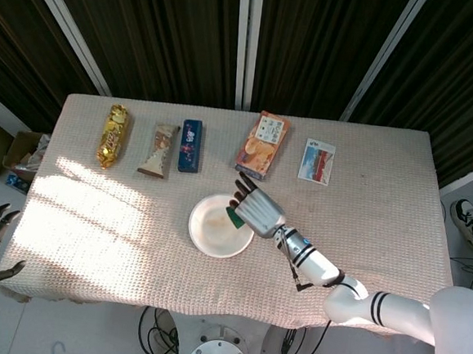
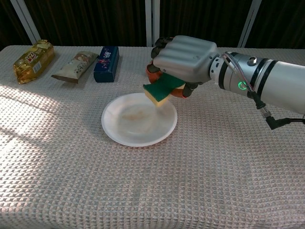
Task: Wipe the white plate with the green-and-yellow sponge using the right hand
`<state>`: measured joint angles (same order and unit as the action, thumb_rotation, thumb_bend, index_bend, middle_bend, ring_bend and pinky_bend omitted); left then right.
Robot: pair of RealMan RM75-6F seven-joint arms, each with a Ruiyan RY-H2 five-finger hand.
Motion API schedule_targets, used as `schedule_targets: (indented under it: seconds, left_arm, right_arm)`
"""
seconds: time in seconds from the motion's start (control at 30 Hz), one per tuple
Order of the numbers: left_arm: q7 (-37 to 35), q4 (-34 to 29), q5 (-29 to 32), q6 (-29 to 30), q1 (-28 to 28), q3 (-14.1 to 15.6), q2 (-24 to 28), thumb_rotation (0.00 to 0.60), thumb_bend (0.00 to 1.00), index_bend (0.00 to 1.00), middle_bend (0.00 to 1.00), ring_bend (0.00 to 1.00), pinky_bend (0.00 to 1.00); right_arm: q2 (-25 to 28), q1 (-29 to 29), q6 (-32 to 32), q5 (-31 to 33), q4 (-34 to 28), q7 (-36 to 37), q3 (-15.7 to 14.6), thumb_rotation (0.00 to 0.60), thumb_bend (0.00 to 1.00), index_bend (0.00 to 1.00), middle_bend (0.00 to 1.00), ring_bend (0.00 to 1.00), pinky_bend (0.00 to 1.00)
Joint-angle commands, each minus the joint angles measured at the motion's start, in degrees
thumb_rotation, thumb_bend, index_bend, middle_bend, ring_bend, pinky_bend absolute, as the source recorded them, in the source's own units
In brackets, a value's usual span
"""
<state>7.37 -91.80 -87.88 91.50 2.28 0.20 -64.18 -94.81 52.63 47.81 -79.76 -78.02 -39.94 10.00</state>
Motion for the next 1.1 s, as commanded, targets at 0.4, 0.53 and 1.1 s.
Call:
schedule_targets:
  seconds: [0.4, 0.53, 1.1]
  left_arm:
    - [-5.78, 5.19, 1.78, -0.29, 1.15, -0.09, -1.52, 0.6, 0.0, 0.18, 0.12, 0.08, 0.11]
    - [-6.43, 5.64, 1.72, -0.27, 1.2, -0.14, -1.62, 0.6, 0.0, 0.18, 0.12, 0.08, 0.11]
    - [-7.38, 6.02, 1.21, 0.49, 1.81, -0.07, -1.93, 0.6, 0.0, 0.18, 0.12, 0.08, 0.11]
  right_arm:
    - [-13.68, 11.71, -6.74, 11.01, 12.82, -21.9, 0.3, 0.6, 0.31, 0.61, 0.4, 0.17, 0.07]
    - [-15.35, 12.59, -6.62, 11.36, 14.83, -23.2, -0.71, 0.6, 0.32, 0.66, 0.41, 0.17, 0.06]
    - [-13.04, 12.35, -3.04, 10.12, 10.88, -23.21, -3.08, 0.6, 0.32, 0.69, 0.42, 0.19, 0.05]
